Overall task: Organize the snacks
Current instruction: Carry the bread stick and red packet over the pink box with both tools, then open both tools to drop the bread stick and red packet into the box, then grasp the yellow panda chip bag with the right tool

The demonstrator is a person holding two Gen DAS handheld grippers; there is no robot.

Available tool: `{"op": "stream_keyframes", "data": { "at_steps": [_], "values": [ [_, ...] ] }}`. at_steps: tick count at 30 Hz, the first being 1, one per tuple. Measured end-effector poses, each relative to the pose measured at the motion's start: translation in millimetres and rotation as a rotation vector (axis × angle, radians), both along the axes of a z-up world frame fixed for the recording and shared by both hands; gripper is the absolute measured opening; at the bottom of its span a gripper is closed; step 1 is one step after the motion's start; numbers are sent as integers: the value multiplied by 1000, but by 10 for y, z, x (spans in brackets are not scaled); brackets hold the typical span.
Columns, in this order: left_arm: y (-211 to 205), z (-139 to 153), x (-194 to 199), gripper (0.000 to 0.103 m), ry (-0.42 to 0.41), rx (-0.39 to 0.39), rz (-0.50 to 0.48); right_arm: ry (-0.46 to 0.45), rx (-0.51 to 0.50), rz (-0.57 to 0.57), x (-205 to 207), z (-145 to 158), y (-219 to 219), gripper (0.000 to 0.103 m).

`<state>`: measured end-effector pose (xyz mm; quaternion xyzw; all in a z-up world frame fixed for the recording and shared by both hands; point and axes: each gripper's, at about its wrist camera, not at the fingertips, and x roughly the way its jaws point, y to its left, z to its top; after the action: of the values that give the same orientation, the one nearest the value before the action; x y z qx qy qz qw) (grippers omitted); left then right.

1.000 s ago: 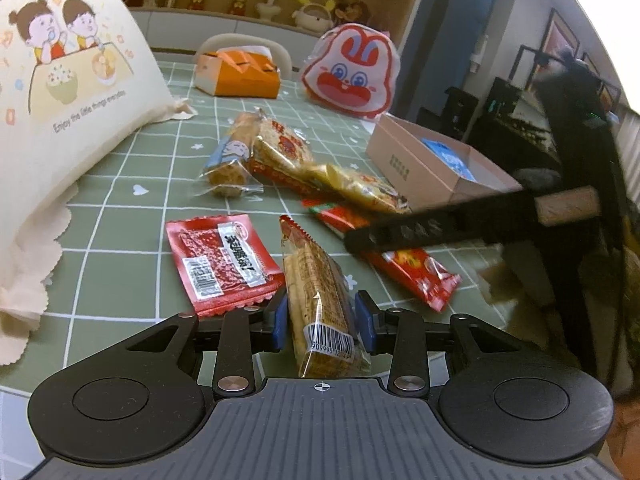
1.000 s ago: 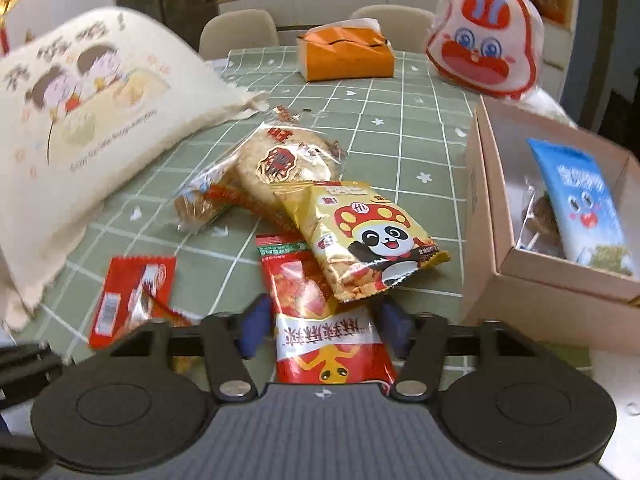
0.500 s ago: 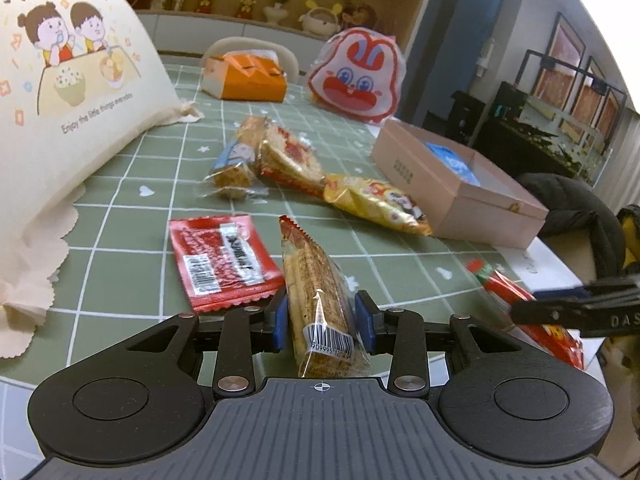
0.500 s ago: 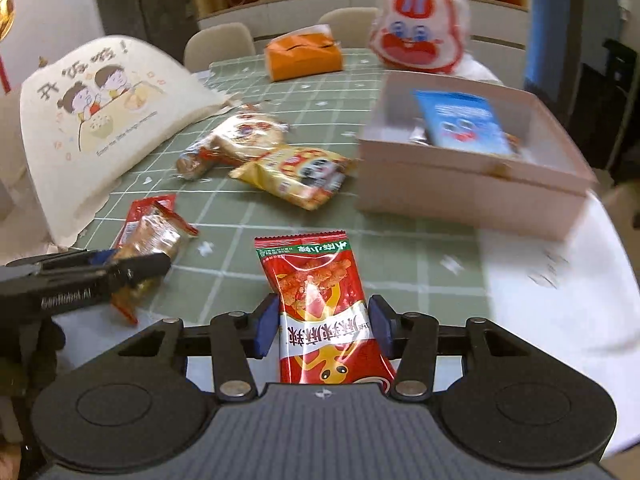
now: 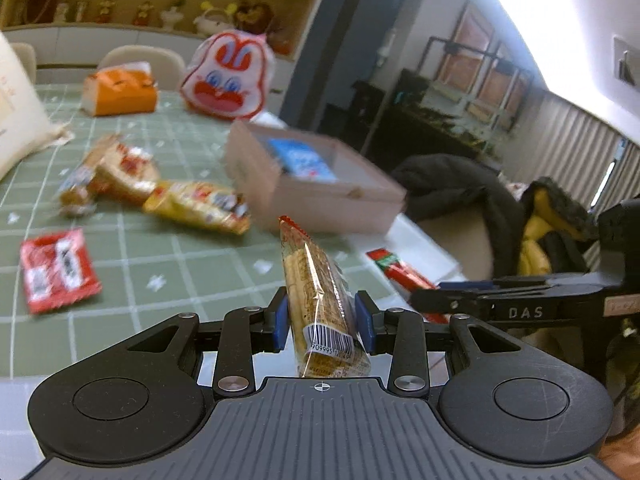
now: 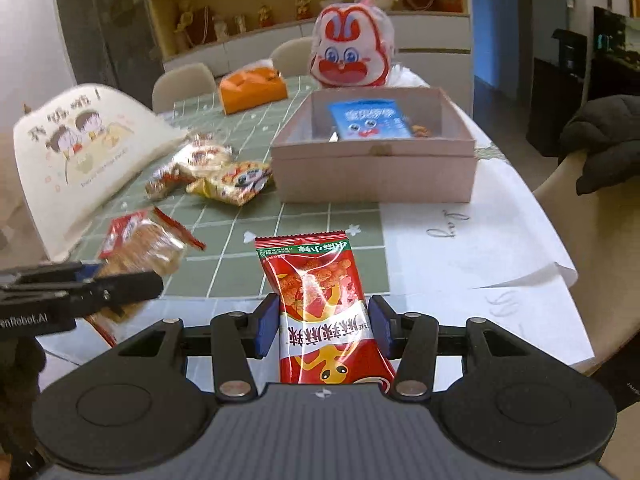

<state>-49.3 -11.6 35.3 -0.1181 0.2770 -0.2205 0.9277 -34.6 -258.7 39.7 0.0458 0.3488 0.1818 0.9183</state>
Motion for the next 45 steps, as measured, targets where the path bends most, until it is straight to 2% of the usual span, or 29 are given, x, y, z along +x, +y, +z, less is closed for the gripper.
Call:
{"op": "stream_keyframes", "data": {
  "at_steps": [3, 8, 11, 14, 17, 20, 21, 23, 24, 25, 27, 30, 38, 42, 45],
  "values": [
    [-69, 277, 144, 39, -40, -23, -17, -42, 49, 0, 33, 220, -124, 48],
    [-209, 851, 619, 39, -147, -32, 5, -153, 97, -42, 305, 825, -318, 48],
    [-280, 1077, 966, 39, -148, -79, 2, -200, 100, -62, 581, 1201, -398, 48],
    [-335, 1155, 1319, 40, -129, -125, 3, -222, 88, -80, 872, 1420, -422, 48],
    [-375, 1124, 1665, 40, -98, -163, 11, -235, 52, -109, 1220, 1467, -400, 48],
    [-392, 955, 2133, 42, -24, -236, -11, -207, 57, -141, 1622, 1374, -392, 49],
    [-415, 819, 2340, 44, 27, -233, -3, -186, 73, -139, 1787, 1306, -384, 51],
    [-488, 505, 2684, 41, 155, -158, 78, -115, 89, -138, 2112, 1115, -388, 64],
    [-504, 354, 2816, 37, 218, -122, 113, -75, 99, -159, 2228, 1010, -412, 67],
    [-486, 247, 2885, 36, 258, -122, 102, -44, 108, -175, 2293, 920, -434, 67],
    [-362, 119, 2919, 35, 285, -206, 35, -15, 117, -159, 2326, 796, -472, 67],
    [-168, 151, 2821, 35, 235, -256, 59, -32, 61, -177, 2229, 728, -465, 67],
    [229, 304, 2282, 35, 116, -157, 247, -5, 12, -125, 1914, 729, 2, 69],
    [564, 280, 1964, 35, 52, -59, 309, 16, 9, -17, 1667, 682, 398, 70],
    [941, 181, 1755, 35, 62, -37, 313, 40, -23, 77, 1516, 627, 776, 71]
  ]
}}
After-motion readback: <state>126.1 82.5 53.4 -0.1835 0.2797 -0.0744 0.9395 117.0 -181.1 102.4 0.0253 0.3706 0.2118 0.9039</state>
